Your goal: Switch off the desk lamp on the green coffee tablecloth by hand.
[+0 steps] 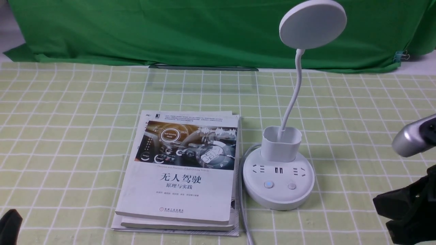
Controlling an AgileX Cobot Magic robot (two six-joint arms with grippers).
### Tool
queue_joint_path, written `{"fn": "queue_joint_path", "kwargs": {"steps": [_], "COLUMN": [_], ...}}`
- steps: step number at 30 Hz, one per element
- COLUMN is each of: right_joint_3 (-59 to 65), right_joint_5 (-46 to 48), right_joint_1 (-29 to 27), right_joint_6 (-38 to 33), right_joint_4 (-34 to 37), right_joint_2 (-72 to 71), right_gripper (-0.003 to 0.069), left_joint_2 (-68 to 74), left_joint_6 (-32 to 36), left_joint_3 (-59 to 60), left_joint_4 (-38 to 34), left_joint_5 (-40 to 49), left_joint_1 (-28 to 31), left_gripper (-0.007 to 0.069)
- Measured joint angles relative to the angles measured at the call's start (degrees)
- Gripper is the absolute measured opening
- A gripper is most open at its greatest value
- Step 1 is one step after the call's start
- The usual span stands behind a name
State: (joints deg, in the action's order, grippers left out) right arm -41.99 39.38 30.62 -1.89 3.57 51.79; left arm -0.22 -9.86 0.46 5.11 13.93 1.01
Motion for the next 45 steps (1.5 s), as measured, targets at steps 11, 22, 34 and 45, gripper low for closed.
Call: {"fn": "queue_joint_path", "kwargs": {"steps": [11, 22, 34, 45], "right_joint_3": [30.94, 42.49, 42.49, 42.49], "right_joint_5": [-26.53, -26.87, -25.69, -25.69], "right_joint_1": [-21.91, -27.75, -27.75, -27.75], "right_joint_6": [-5.13, -5.39, -6.09, -6.09], "right_joint_4": [-0.19, -0.19, -0.19, -0.19], "right_joint_2": [-32.03, -51.66, -51.66, -51.66], "right_gripper": [0.0041, 0.0041, 0.0041, 0.0052], "left_joint_2": [0.00, 0.00, 0.00, 0.00], "left_joint_6": [0.00, 0.00, 0.00, 0.00], "left_joint_3": [0.00, 0.00, 0.00, 0.00], "left_joint_4": [0.00, 0.00, 0.00, 0.00], "left_joint_5": [0.00, -0.11, 0.01, 0.01], "left_joint_1": [0.17, 0.17, 0.17, 0.17], "left_gripper": [0.0410, 0.0410, 0.0410, 0.0410]}}
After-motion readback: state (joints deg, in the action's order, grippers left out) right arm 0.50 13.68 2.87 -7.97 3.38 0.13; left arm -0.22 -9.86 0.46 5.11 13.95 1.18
